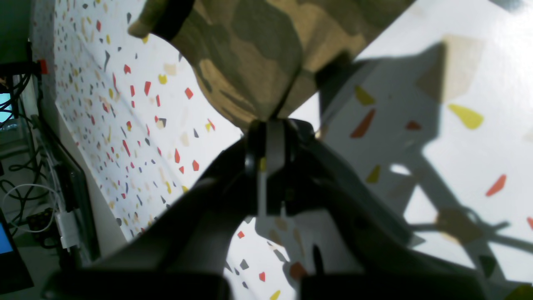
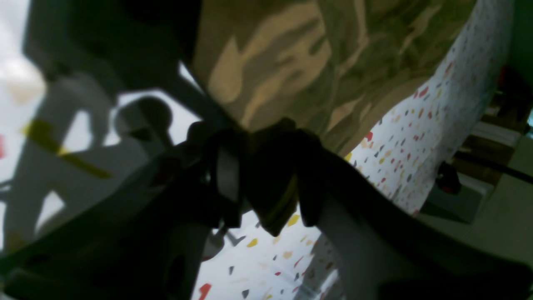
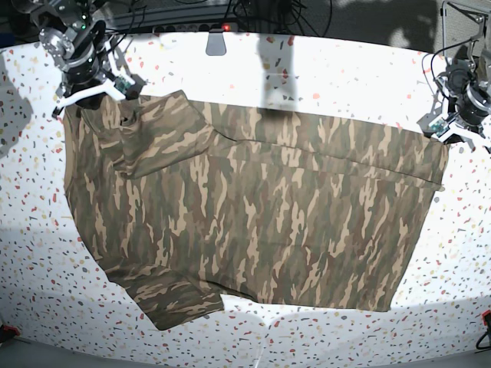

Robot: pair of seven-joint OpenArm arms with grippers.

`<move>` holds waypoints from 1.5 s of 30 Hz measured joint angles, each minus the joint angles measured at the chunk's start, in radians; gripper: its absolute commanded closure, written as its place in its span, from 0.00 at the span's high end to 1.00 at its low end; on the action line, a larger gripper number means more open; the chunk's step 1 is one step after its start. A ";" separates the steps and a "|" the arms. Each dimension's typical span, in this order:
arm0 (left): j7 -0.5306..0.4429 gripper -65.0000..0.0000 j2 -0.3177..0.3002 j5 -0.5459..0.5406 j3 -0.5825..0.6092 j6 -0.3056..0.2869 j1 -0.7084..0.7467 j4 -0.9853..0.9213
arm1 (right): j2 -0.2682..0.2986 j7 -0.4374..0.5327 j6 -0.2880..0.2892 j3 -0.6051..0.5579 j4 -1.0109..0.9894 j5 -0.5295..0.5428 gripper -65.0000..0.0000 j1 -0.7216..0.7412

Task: Fold the T-shirt properly
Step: 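Lift the gripped shirt edge with both grippers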

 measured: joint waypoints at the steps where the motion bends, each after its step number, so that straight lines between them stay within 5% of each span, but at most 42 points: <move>1: 0.000 0.00 0.000 0.000 0.000 0.000 0.000 0.000 | 0.000 -0.005 0.000 0.000 -0.003 0.000 0.21 0.000; 5: 0.000 0.00 0.000 0.000 0.000 0.000 0.000 0.000 | 0.000 -0.021 0.002 0.000 -0.008 0.011 0.00 -0.002; 12: 0.005 0.00 0.000 -0.009 0.000 0.000 0.000 0.000 | 0.000 -0.021 -0.033 0.000 -0.009 0.015 0.00 -0.004; 17: 0.113 0.00 -0.008 -0.135 0.000 -0.001 0.000 0.040 | 0.008 -0.011 -0.071 0.000 0.002 0.014 0.00 -0.038; 23: 0.182 0.00 -0.106 -0.287 0.000 -0.016 0.055 0.160 | 0.036 -0.006 -0.121 0.000 0.050 0.012 0.00 -0.142; 29: 0.299 0.00 -0.127 -0.291 0.000 -0.016 0.127 0.254 | 0.036 0.010 -0.173 0.027 0.053 0.011 0.00 -0.225; 45: 0.328 0.00 -0.133 -0.285 -0.001 0.023 0.356 0.359 | 0.036 0.072 -0.219 0.122 0.055 0.011 0.00 -0.364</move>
